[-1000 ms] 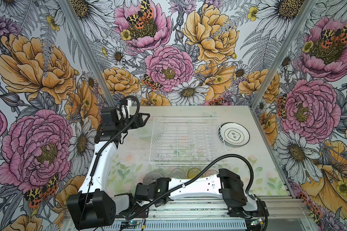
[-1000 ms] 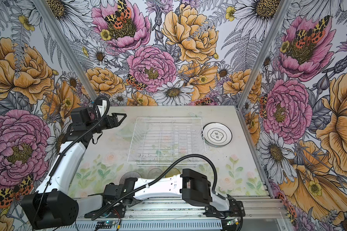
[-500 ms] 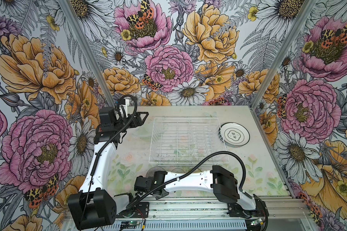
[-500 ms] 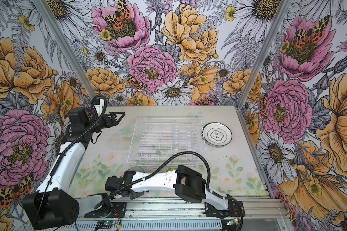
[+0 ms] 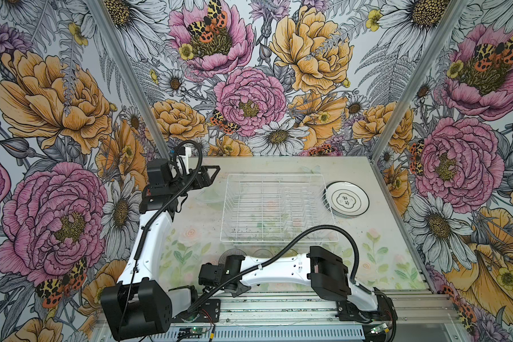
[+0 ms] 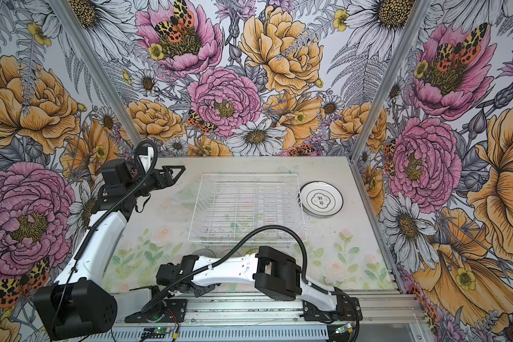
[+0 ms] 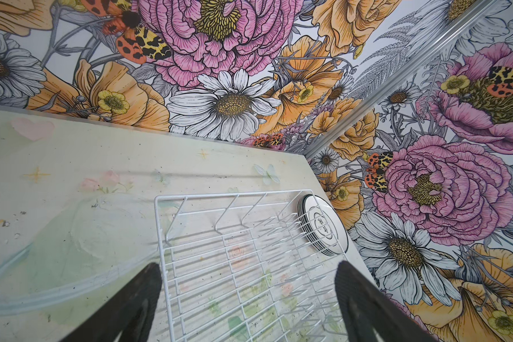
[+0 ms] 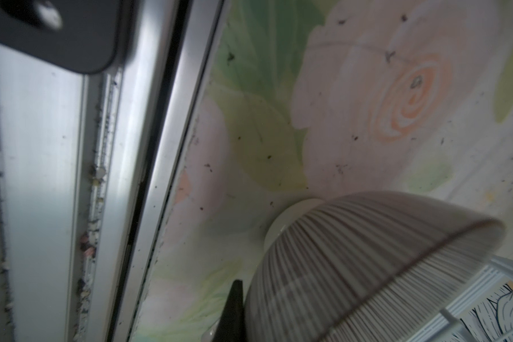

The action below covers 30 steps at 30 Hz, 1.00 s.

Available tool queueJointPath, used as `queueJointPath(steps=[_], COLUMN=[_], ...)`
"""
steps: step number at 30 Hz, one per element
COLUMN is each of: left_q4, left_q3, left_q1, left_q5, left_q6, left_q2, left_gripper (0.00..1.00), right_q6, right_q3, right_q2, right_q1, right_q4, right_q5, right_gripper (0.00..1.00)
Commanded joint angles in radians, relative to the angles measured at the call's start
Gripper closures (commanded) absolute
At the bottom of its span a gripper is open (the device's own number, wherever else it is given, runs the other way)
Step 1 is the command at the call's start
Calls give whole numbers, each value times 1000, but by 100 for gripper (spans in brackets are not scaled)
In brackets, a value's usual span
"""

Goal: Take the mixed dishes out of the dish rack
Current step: 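Lower the striped bowl upside down beside the clear glass and open the right gripper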

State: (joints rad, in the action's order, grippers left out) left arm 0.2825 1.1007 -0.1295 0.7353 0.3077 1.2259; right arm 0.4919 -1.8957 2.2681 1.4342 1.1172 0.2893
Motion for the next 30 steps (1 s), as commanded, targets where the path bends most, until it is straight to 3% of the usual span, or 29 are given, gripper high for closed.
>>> queueJointPath(steps=[1,5,20,30], left_q4=[-29,-29,-29,-29], left_q3=[-13,-13,-10,-12], left_q1=[-13,-13,-13,-12], left_q5=[32,32,37,38], left_q6=[7,8,10,8], left_q2=[2,4,9,6], left_gripper=[7,7,6,1], right_q6=[5,-1,-33,-61], right_q3=[-28,-23,-10,9], right_q2=[26,27,-1,-31], right_q1=[-7,-9,-13,-14], right_q4=[1,3,4,4], right_q5=[28,29,8,-22], right_gripper=[100,100,82,77])
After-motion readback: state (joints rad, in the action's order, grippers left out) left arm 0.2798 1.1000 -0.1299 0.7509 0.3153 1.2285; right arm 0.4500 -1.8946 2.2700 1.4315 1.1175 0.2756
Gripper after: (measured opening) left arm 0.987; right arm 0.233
